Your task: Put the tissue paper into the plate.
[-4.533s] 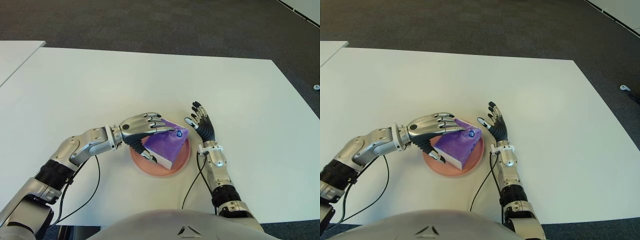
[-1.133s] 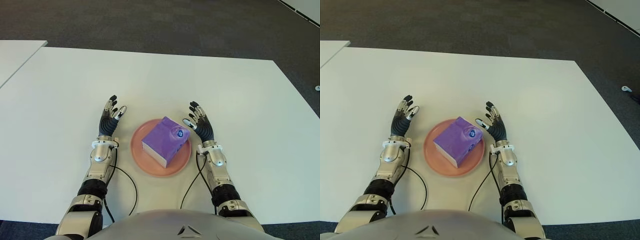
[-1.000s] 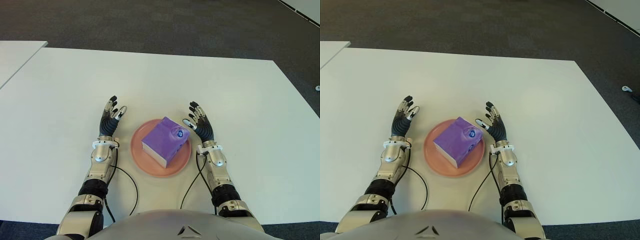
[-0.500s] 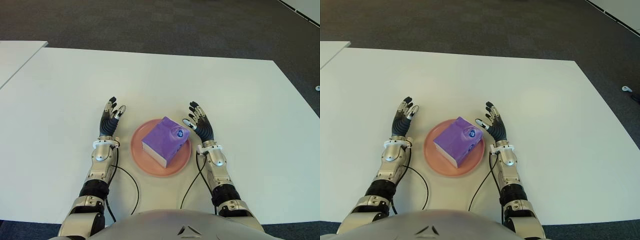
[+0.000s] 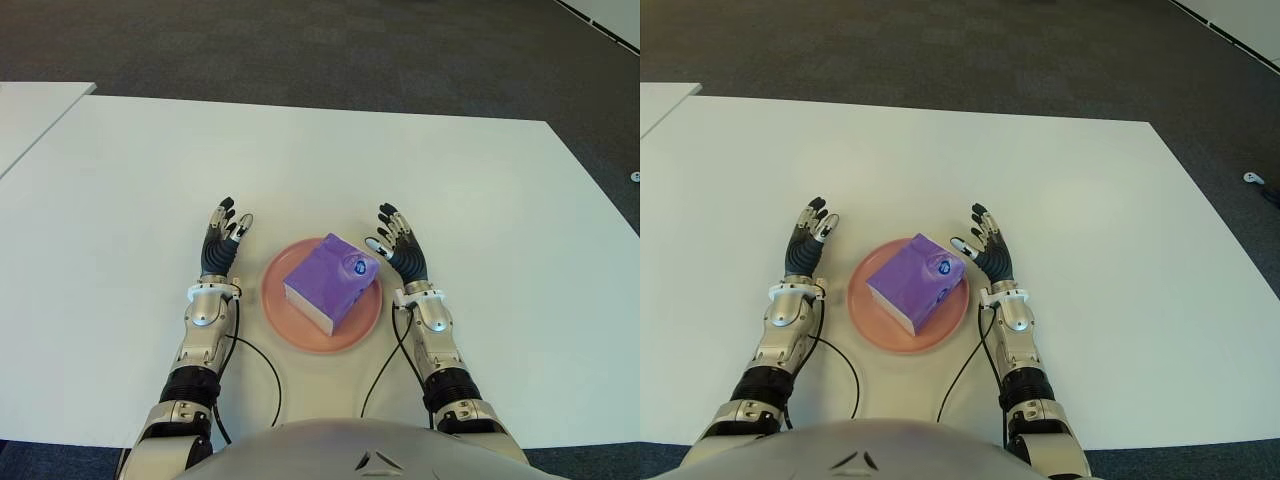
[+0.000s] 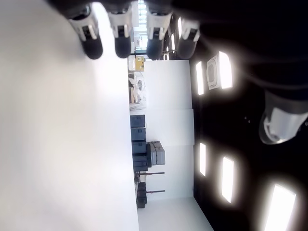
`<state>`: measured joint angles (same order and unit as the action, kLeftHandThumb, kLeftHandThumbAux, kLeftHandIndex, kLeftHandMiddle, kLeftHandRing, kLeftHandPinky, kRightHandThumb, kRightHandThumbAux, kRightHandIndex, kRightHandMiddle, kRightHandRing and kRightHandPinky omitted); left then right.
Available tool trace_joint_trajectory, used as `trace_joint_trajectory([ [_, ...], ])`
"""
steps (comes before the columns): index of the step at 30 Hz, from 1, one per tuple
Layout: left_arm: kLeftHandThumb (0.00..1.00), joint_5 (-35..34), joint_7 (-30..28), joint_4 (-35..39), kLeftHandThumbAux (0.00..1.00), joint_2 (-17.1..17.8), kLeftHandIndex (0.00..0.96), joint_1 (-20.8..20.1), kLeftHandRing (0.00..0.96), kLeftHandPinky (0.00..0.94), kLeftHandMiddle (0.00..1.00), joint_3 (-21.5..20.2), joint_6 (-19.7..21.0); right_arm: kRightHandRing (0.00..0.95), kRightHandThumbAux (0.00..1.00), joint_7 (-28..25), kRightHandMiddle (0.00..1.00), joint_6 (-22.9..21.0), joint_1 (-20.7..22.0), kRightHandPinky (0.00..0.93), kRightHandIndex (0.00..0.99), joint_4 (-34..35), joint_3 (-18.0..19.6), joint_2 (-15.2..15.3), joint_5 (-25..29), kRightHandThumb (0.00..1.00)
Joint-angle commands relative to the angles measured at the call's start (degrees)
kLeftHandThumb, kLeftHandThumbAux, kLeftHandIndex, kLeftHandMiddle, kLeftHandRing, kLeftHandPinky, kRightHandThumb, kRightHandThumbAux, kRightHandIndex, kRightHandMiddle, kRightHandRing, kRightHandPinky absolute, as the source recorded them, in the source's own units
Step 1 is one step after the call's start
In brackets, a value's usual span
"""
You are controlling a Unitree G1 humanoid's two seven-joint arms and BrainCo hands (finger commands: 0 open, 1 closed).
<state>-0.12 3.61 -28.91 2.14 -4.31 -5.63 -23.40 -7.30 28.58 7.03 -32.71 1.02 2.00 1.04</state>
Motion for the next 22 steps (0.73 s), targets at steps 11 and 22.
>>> trace_joint_trajectory([
  [11,0.000,-1.6,-3.4,2.4,0.437,-0.6,0.000,4.9,0.000,0.000,0.000,0.7,5.6,0.000,0.653,0.2,0.013,-5.4,-5.5,0.000,0.000,-4.4,-0.1,0.0,-0.2,0.001],
  [22,0.000,-2.6,-5.7,5.0,0.439,-0.2,0.000,6.4,0.000,0.000,0.000,0.8,7.2,0.000,0.651,0.3,0.010,-5.3,-5.7,0.000,0.000,-4.3,0.0,0.0,-0.2,0.004],
])
